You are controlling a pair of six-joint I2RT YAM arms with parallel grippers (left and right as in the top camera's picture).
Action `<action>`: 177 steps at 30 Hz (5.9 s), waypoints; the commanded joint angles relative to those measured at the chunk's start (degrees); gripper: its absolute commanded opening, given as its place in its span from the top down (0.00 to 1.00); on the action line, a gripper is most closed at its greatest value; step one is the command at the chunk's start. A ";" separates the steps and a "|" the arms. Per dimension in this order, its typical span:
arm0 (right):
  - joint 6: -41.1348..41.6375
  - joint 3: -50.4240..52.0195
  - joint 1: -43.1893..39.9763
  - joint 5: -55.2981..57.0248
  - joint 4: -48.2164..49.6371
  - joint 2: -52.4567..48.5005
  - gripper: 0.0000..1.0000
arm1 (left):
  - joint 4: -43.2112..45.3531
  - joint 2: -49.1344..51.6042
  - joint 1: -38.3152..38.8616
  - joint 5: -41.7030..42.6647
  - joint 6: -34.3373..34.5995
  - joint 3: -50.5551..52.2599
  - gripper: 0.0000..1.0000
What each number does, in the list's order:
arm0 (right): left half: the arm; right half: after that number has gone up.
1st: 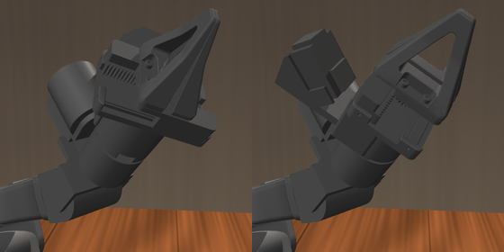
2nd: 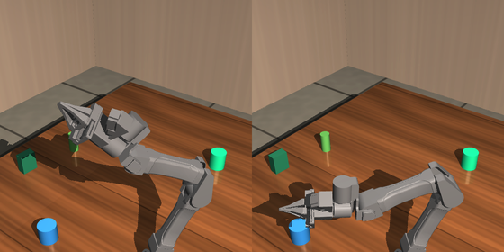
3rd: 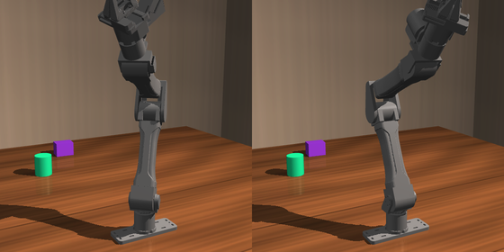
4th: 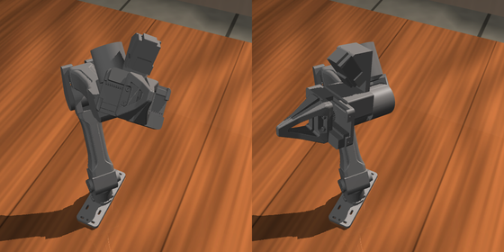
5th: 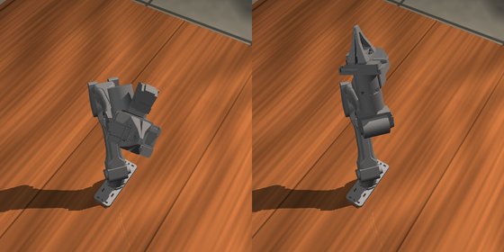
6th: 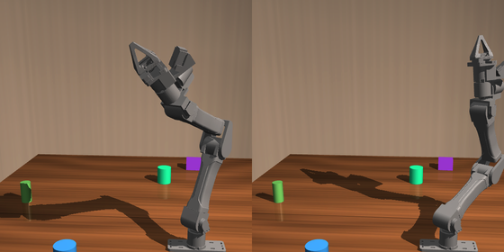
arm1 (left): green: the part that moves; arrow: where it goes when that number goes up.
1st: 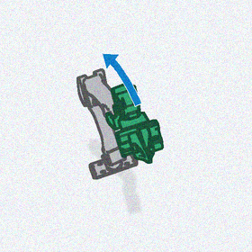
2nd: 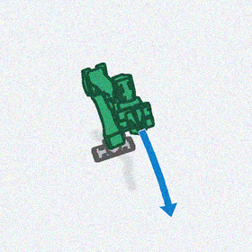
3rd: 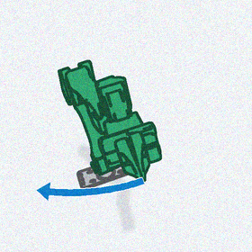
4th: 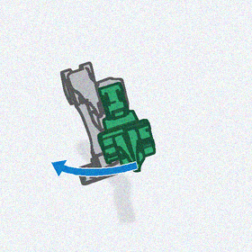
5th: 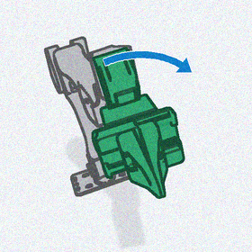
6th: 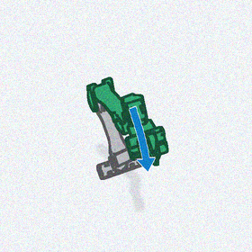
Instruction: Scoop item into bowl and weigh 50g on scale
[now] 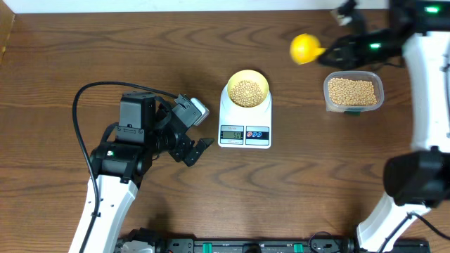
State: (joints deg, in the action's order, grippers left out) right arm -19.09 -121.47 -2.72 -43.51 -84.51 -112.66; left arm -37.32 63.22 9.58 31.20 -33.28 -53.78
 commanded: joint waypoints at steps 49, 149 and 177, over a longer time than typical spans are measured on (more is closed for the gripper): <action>31.32 13.94 3.56 47.54 8.44 2.71 0.99 | -0.15 0.00 -0.26 0.50 -0.79 0.09 0.03; 31.91 7.06 -17.05 24.52 8.07 20.90 0.01 | -0.15 0.00 -0.26 0.50 -0.76 0.09 0.02; 31.91 7.06 -17.05 24.57 8.00 20.90 0.01 | -0.15 0.00 -0.26 0.50 -0.79 0.09 0.02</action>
State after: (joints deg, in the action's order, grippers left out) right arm 12.12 -113.58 -19.99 -18.59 -76.44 -92.71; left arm -37.32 63.22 9.58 31.20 -33.30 -53.78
